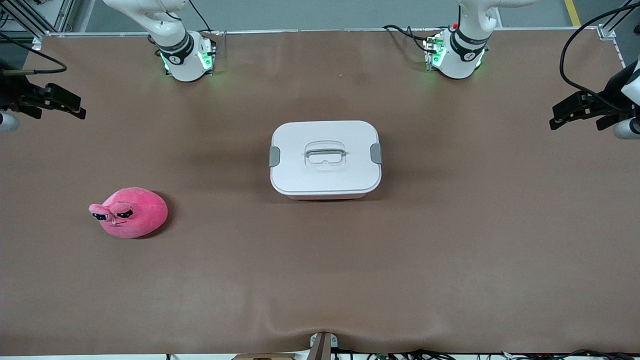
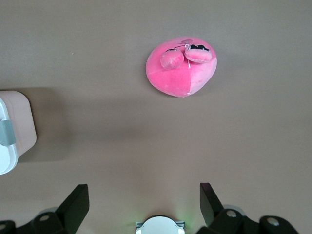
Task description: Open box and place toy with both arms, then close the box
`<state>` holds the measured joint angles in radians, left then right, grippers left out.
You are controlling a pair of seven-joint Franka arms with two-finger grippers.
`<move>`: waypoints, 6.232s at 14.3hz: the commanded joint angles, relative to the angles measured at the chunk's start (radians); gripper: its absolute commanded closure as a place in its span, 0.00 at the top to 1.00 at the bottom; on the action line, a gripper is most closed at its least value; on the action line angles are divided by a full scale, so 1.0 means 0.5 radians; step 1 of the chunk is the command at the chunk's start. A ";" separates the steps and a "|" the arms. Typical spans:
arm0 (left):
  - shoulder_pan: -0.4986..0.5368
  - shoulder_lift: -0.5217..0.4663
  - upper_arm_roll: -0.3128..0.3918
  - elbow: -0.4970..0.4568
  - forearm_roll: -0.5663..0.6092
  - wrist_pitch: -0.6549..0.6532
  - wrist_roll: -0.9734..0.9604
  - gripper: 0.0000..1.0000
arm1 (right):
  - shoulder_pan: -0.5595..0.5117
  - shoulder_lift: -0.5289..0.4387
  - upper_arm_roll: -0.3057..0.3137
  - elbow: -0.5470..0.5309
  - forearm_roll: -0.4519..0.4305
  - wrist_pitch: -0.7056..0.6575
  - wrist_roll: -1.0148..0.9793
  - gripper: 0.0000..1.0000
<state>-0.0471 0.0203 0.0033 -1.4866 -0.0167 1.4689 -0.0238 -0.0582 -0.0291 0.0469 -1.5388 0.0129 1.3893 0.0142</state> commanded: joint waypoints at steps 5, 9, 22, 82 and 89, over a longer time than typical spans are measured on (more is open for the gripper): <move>0.002 0.011 0.003 0.025 0.027 -0.008 0.038 1.00 | 0.135 -0.006 -0.146 0.022 0.017 -0.039 0.024 1.00; 0.002 0.027 0.009 0.025 0.015 -0.008 0.020 1.00 | 0.135 -0.006 -0.146 0.022 0.017 -0.039 0.024 1.00; 0.113 0.165 0.030 0.068 0.006 0.017 -0.014 1.00 | 0.107 -0.009 -0.149 0.019 0.140 0.047 0.015 1.00; -1.464 0.926 -0.105 0.105 -0.077 0.927 -4.637 1.00 | 0.156 0.782 -0.146 0.025 0.042 0.498 -0.007 1.00; -1.495 0.981 -0.096 0.068 -0.010 1.041 -4.695 1.00 | 0.303 0.718 -0.140 -0.374 -0.385 1.084 -0.010 1.00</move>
<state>-0.7886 0.5065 -0.0538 -1.4594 -0.0416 1.9837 -2.3565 0.0752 0.3707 -0.0237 -1.6836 -0.1374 1.9063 0.0117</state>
